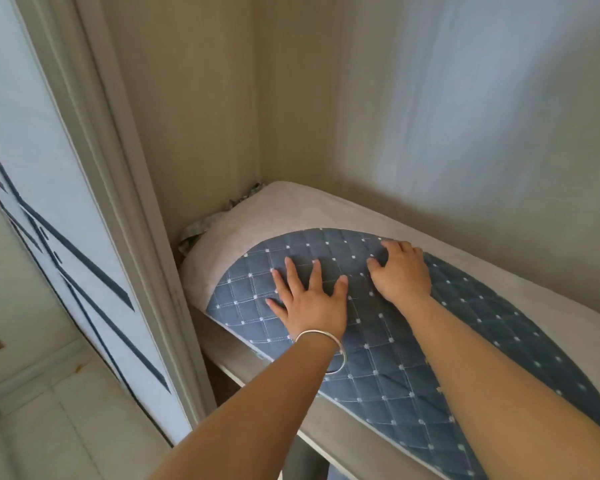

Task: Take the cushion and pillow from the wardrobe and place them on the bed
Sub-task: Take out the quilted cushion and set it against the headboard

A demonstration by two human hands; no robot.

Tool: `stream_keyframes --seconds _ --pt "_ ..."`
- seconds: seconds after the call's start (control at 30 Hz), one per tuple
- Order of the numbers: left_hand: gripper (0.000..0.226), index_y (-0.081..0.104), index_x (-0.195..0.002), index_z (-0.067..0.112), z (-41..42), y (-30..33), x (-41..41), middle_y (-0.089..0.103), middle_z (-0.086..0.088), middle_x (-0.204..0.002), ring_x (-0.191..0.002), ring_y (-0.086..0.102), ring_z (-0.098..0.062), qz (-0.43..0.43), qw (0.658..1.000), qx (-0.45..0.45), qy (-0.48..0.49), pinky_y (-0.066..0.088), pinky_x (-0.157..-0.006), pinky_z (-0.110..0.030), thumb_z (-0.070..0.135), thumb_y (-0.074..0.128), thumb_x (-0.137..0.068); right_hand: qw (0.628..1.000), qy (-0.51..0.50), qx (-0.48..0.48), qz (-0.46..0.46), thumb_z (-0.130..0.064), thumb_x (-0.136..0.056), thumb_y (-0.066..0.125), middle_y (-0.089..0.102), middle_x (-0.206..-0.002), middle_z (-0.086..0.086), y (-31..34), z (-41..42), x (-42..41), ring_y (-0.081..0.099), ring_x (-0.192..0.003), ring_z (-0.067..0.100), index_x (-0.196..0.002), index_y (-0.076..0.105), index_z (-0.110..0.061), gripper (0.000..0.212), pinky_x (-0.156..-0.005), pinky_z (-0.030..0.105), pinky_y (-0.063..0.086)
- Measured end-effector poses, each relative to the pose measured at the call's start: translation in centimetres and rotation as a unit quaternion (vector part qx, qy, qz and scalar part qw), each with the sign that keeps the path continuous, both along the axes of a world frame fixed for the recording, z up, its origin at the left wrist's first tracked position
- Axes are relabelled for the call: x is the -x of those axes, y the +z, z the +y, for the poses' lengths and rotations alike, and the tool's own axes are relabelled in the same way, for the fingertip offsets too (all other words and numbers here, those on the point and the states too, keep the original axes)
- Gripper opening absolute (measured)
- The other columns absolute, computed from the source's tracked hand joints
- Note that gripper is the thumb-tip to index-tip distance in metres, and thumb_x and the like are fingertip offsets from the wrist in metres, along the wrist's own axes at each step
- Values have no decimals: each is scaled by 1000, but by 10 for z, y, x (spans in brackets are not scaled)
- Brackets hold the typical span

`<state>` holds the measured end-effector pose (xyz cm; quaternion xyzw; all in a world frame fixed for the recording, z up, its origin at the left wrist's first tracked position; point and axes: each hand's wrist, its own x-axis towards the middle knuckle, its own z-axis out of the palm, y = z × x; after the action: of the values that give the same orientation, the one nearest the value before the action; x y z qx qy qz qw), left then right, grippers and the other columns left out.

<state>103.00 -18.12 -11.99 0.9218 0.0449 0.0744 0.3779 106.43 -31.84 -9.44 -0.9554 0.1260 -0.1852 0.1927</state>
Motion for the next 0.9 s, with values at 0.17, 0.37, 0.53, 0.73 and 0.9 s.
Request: stream_keyframes --seconds 0.17,0.37,0.53,0.73,0.9 --pt "68 3 -146 47 -7 -33 -2 -19 6 -158 -143 -24 -20 9 996 10 92 -10 -112 -58 65 34 -88 999 3 47 4 -52 -89 42 34 -149 6 -16 -33 -12 28 -135 30 -139 36 -20 60 -112 41 23" --pt "97 -5 -145 48 -17 -45 -7 -17 5 -159 -146 -12 -27 73 951 191 231 9 -112 -60 78 50 -70 994 10 103 14 -64 -84 40 33 -150 7 -6 -61 -37 27 -136 29 -141 31 -18 74 -112 46 20" --pt "116 -2 -147 44 -22 -57 -2 11 -13 -158 -140 23 -39 159 799 463 349 17 -113 -52 80 62 -57 993 5 101 67 -78 -75 38 39 -146 11 13 -79 -55 36 -133 31 -144 26 -19 92 -110 45 23" --pt "106 13 -150 20 -18 -75 4 35 -7 -150 -131 40 -33 132 704 601 355 29 -109 -47 59 70 -70 990 -17 132 45 -78 -75 36 55 -126 17 27 -75 -68 48 -116 34 -125 50 -7 88 -94 40 37" --pt "116 24 -146 20 -14 -59 -6 41 -4 -145 -126 46 -33 121 646 668 350 31 -110 -51 67 75 -54 988 -24 153 4 -77 -76 33 58 -121 18 45 -67 -65 49 -114 33 -123 52 -2 90 -93 40 38"
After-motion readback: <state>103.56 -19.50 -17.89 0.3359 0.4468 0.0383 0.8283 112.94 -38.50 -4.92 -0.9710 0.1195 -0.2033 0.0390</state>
